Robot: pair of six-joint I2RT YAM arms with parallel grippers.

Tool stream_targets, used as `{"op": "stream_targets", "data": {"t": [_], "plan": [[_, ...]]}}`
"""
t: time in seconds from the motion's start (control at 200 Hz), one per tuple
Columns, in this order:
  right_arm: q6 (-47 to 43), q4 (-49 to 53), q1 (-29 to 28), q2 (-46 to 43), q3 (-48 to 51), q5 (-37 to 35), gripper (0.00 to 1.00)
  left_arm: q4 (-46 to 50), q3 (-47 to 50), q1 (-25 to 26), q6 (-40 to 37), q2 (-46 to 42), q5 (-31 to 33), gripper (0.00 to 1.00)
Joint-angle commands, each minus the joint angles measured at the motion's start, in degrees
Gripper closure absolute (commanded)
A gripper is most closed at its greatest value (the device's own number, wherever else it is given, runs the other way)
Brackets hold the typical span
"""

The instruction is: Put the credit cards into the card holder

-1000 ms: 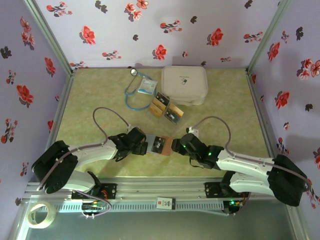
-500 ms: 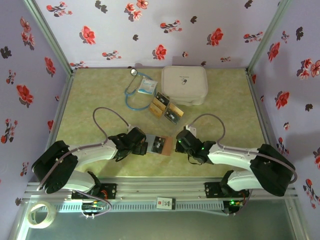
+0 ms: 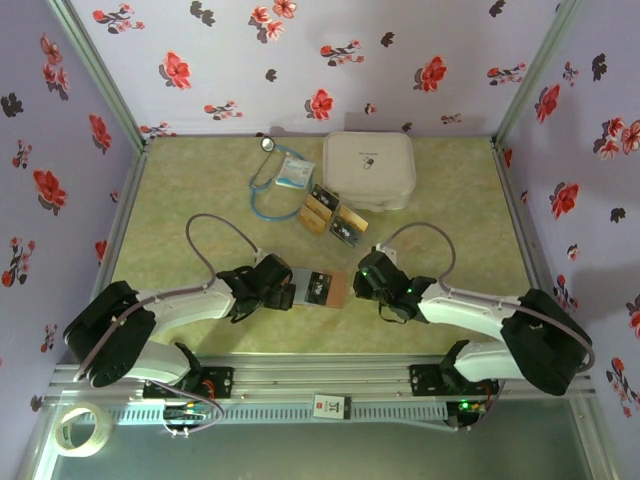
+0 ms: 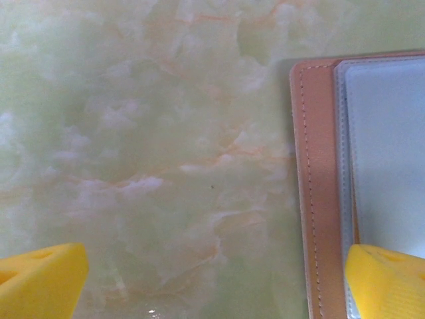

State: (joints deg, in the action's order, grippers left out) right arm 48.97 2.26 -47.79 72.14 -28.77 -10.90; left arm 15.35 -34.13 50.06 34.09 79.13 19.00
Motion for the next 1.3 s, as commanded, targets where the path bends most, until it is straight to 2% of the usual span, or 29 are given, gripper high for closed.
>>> {"op": "stream_targets", "data": {"t": [0.0,0.12,0.25,0.505,0.655,1.0,1.29], "plan": [[-0.5,3.1,0.4,-5.9,-1.3,-1.0,0.74,1.6,-1.7,-0.4,-0.8,-0.5,1.4,0.00],[-1.3,6.2,0.3,-10.3,-3.0,-0.9,0.75,2.1,-2.0,-0.4,-0.9,-1.4,1.4,0.00],[-3.1,7.2,0.4,-9.5,-6.6,2.6,0.78,2.8,-2.9,-0.7,-1.2,-2.1,1.4,0.00],[-4.1,3.4,-1.2,3.1,-13.4,8.0,0.94,2.0,-4.4,-2.7,-2.5,-1.2,1.3,0.00],[-3.6,2.5,-3.8,10.0,-16.2,7.3,1.00,1.3,-4.8,-2.8,-3.5,0.1,1.3,0.00],[-2.4,3.4,-5.9,15.6,-15.7,2.3,1.00,-0.7,-3.9,-2.9,-4.6,1.2,0.2,0.00],[-2.5,2.8,-5.7,18.0,-15.6,1.8,1.00,-2.1,-3.6,-2.9,-4.3,2.9,-0.6,0.00]]}}
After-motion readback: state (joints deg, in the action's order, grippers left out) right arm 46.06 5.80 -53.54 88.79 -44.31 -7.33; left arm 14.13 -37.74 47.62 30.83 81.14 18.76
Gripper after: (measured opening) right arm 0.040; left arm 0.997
